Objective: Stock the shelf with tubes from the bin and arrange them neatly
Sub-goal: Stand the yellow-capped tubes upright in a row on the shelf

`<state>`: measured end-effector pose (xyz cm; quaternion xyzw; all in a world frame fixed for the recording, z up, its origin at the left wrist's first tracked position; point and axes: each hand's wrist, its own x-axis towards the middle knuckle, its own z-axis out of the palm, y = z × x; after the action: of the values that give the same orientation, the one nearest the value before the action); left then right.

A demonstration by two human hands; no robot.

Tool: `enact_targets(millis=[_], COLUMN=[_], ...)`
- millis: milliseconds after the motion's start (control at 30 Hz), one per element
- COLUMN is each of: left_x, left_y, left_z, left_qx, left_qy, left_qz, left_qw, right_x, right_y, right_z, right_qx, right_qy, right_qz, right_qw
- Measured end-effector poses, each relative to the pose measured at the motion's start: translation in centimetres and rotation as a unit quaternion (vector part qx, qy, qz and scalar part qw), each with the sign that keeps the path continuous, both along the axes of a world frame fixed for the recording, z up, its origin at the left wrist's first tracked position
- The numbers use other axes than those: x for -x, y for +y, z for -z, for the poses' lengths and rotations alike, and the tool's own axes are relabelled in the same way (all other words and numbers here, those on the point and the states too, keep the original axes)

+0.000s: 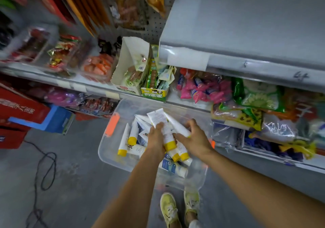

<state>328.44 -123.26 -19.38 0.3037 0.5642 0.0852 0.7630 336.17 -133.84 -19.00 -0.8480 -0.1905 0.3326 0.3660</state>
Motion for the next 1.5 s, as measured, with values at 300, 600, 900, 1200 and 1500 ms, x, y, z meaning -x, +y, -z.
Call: enact_targets(millis=[300,600,900,1200,1500], left_x=[0.9,1.1,0.3,-5.0,-11.3], left_y=[0.1,0.1,-1.1,-3.6,-6.8], left_z=[-12.4,-22.5,-31.8,-40.7,-47.4], left_qx=[-0.074,-0.191,-0.314,-0.505,-0.594], left_qy=[-0.104,-0.185,-0.197,-0.275,-0.291], left_qz=[0.036,0.094,0.138,0.242,0.165], left_qw=[0.991,0.959,0.918,0.782,0.732], right_x=[0.8,0.6,-1.5,-6.0,-13.9], right_y=[-2.2,-2.4,-4.9,-8.5,-11.8], right_z=[-11.4,-22.7,-31.1,-42.1,-49.6], right_qx=[-0.150,-0.213,-0.346,-0.395,-0.406], right_qy=[-0.161,0.036,0.031,-0.070,-0.253], right_qz=[-0.089,-0.012,0.005,0.048,0.125], right_qw=[0.971,0.976,0.938,0.915,0.869])
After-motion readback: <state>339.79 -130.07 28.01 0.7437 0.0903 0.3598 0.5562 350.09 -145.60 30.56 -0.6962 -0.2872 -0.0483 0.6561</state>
